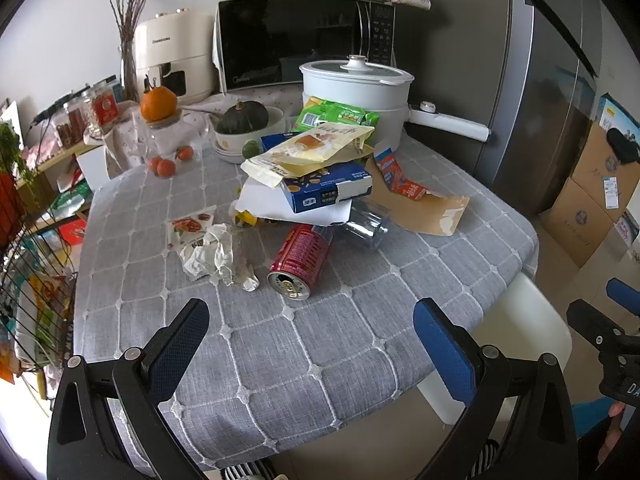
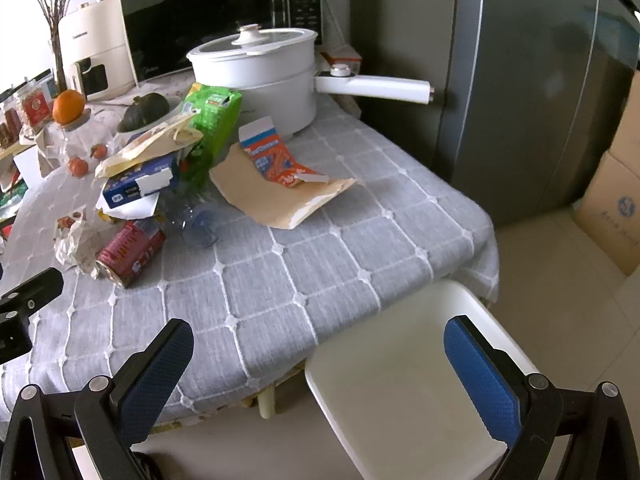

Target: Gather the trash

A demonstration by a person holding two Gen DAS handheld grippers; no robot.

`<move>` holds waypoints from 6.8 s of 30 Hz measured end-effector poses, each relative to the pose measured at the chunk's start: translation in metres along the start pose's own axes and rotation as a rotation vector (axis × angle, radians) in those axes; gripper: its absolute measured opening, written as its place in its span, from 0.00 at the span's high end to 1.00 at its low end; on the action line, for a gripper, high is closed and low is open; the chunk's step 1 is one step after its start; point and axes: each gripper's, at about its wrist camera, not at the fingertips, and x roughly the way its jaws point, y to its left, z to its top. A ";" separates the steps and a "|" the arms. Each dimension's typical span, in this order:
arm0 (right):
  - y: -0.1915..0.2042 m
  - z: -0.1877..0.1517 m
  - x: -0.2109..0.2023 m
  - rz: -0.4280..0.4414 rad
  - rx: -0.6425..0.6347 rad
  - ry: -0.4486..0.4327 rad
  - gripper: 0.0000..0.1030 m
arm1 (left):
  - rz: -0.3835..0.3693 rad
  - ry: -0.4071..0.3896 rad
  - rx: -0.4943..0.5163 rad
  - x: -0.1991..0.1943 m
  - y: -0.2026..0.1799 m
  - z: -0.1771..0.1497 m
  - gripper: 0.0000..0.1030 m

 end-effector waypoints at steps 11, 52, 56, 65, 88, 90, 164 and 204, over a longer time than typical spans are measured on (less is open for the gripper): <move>0.001 0.000 0.001 0.029 0.005 -0.003 0.00 | 0.001 -0.004 0.004 0.000 0.000 0.000 0.00; -0.038 0.062 0.082 0.316 0.120 0.266 0.00 | -0.148 0.350 0.106 0.183 0.024 0.049 0.36; -0.037 0.066 0.092 0.285 0.097 0.267 0.00 | -0.152 0.368 0.132 0.187 0.020 0.049 0.45; -0.045 0.074 0.106 0.257 0.142 0.258 0.00 | -0.253 0.334 0.141 0.135 0.022 0.036 0.46; -0.059 0.083 0.238 0.482 0.517 0.312 0.53 | -0.369 0.018 -0.048 0.033 0.042 0.055 0.46; -0.058 0.081 0.250 0.486 0.541 0.311 0.58 | -0.365 0.015 -0.057 0.036 0.046 0.056 0.46; -0.228 -0.035 0.047 -0.043 0.450 0.336 0.25 | -0.564 0.350 0.395 0.086 -0.225 -0.024 0.46; -0.166 0.002 0.060 -0.044 0.298 0.291 0.16 | -0.327 0.175 0.141 0.059 -0.067 0.036 0.00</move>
